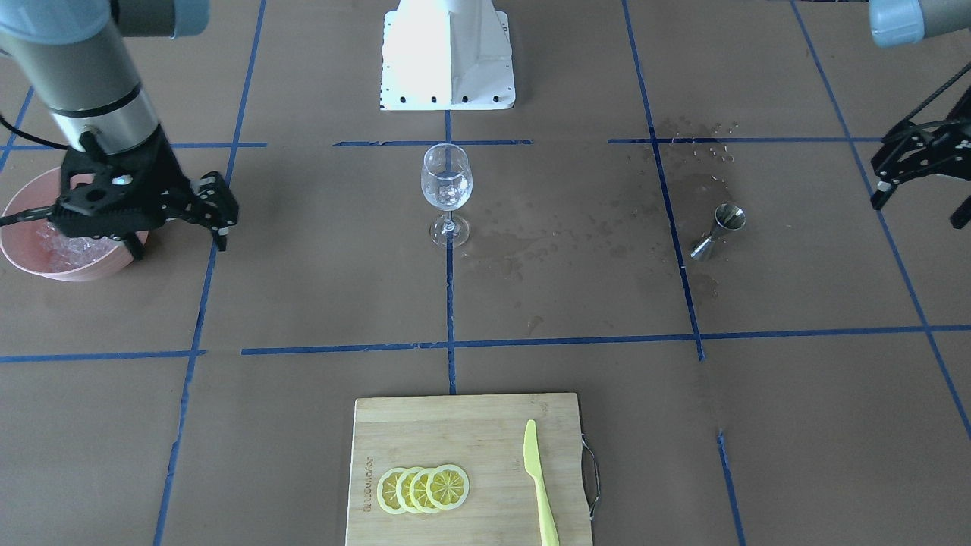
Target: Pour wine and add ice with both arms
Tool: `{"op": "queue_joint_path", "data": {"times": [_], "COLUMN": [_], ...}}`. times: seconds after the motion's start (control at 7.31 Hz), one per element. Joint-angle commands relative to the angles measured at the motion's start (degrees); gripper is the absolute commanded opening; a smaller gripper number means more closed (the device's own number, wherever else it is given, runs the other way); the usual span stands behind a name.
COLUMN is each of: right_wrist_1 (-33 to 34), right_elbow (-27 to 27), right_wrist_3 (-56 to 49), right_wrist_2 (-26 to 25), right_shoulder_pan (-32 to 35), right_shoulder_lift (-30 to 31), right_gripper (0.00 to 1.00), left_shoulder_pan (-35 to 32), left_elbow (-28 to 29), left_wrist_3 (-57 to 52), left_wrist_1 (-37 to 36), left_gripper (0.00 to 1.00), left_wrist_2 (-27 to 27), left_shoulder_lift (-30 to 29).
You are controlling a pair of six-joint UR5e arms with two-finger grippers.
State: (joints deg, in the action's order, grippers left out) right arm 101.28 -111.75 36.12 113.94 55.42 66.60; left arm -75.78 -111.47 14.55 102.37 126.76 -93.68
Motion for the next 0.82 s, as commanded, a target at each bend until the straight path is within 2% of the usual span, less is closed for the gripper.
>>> {"op": "queue_joint_path", "data": {"times": [0.0,0.14,0.41,0.55,0.68], "right_wrist_1": [0.33,0.15,0.06,0.06,-0.03], "right_elbow": [5.81,7.76,12.24,12.6,12.26], "right_wrist_3": [-18.73,-25.68,-37.65,-38.57,-38.49], "right_wrist_2": [9.32,12.07,19.96,21.14,21.49], "right_shoulder_pan": [11.07,15.12,24.16,28.04,28.95], "right_shoulder_lift": [5.01,7.55,12.12,15.28,15.92], "right_gripper": [1.0,1.0,1.0,1.0,1.0], "left_shoulder_pan": [-7.25,-9.98,-16.05,-16.16,-15.81], "left_elbow": [7.54,11.32,19.67,19.97,20.76], "left_wrist_3": [-9.07,-11.71,-16.9,-18.49,-17.9], "left_wrist_1": [-3.84,-3.67,-3.76,-3.76,-4.11], "left_gripper": [1.0,1.0,1.0,1.0,1.0], "left_wrist_2": [6.8,8.4,15.76,15.8,15.02], "left_shoulder_lift": [-1.15,-1.07,-0.8,0.24,1.38]}}
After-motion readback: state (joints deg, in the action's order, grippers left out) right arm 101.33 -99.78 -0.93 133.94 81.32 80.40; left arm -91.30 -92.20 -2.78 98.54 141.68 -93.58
